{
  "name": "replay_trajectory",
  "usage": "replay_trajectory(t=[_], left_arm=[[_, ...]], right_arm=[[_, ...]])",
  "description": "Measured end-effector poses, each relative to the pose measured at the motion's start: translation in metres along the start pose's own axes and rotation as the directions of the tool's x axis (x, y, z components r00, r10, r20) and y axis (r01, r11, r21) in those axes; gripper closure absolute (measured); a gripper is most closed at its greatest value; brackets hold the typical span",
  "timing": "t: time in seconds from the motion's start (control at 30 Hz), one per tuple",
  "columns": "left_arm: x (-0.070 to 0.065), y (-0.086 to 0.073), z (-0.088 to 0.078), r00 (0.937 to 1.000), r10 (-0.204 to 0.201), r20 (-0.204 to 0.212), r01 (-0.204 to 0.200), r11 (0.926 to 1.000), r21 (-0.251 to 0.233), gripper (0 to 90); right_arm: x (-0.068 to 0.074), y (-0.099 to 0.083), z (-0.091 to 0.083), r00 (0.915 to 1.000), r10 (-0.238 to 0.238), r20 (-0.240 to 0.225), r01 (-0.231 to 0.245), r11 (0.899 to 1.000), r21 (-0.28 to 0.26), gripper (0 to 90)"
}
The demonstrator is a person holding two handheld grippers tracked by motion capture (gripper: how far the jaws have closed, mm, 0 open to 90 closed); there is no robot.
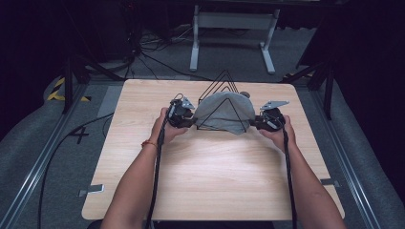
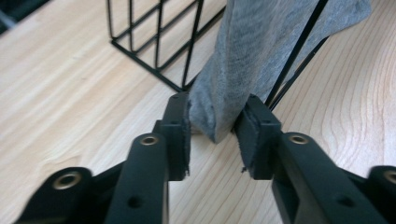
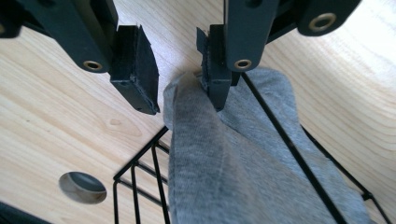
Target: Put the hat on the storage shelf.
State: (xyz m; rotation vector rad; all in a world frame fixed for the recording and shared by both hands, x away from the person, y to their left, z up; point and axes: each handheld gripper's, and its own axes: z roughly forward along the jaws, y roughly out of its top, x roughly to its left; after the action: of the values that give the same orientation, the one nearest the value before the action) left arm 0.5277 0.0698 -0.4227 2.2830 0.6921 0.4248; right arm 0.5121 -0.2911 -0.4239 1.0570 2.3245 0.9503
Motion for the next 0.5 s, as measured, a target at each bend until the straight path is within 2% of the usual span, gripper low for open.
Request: replay_trajectory(t=[0.13,0.2,0.3,0.5], left_arm=[[-0.003,0.001,-0.015,0.9997,0.022,-0.011,-0.022,0.9997,-0.014,62.5],[-0.005,0.0,-0.025,0.9988,0.045,-0.017,-0.045,0.9989,-0.01,61.1],[-0.007,-0.002,-0.035,0.9989,0.046,-0.014,-0.046,0.9987,-0.024,57.9],[-0.011,-0.013,-0.055,0.9963,0.076,-0.041,-0.076,0.9971,0.0,51.5]], right_arm=[[0.002,0.002,-0.012,0.9998,-0.019,0.008,0.019,1.0,-0.008,65.2],[0.003,0.003,-0.018,0.9996,-0.027,0.008,0.027,1.0,-0.01,64.8],[0.006,0.002,-0.025,0.9992,-0.039,0.003,0.039,0.999,-0.008,64.3],[0.011,-0.003,-0.044,0.9981,-0.061,0.003,0.061,0.998,-0.012,62.1]])
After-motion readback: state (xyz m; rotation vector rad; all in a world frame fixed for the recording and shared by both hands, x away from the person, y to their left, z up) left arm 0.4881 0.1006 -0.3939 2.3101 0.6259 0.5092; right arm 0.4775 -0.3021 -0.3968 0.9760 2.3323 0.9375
